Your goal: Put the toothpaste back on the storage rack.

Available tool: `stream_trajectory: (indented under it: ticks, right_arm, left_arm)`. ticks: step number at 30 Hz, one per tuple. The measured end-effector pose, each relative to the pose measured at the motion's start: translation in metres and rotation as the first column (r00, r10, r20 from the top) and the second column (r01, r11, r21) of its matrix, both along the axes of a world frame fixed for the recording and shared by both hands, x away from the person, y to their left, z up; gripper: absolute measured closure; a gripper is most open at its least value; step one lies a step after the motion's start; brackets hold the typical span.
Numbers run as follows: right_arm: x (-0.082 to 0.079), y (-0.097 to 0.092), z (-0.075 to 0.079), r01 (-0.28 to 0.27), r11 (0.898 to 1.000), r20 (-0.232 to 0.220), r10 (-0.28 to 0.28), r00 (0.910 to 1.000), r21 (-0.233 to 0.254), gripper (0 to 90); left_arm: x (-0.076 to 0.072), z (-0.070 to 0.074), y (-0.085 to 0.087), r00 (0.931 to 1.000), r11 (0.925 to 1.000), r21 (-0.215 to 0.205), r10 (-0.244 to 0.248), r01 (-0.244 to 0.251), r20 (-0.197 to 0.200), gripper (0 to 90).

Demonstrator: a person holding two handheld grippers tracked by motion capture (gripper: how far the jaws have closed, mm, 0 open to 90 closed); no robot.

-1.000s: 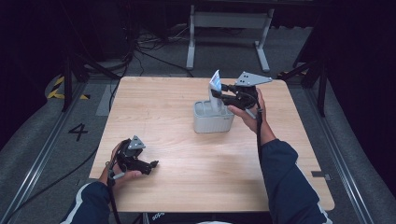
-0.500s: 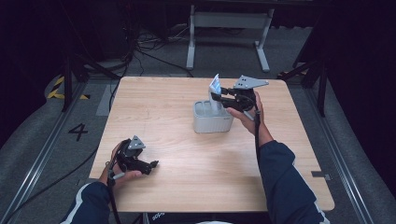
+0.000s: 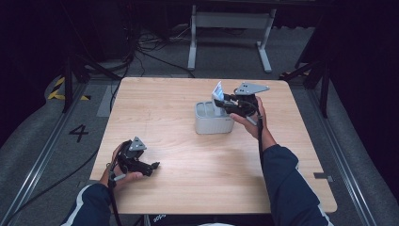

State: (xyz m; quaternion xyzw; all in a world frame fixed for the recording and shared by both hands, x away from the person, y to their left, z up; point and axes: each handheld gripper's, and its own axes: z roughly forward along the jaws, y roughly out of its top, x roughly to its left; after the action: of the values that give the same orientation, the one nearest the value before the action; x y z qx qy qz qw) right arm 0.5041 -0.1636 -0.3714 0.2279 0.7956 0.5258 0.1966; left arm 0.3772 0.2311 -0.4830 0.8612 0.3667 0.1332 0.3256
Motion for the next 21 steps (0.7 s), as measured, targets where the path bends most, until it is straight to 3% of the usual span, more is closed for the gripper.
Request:
stream_trajectory:
  ticks: [21]
  right_arm:
    - [-0.002,-0.004,-0.012,-0.006,0.998,-0.023,0.005,0.9997,-0.06,62.7]
  left_arm:
    - [0.0,0.0,0.0,1.0,1.0,0.002,-0.001,0.001,0.0,0.2]
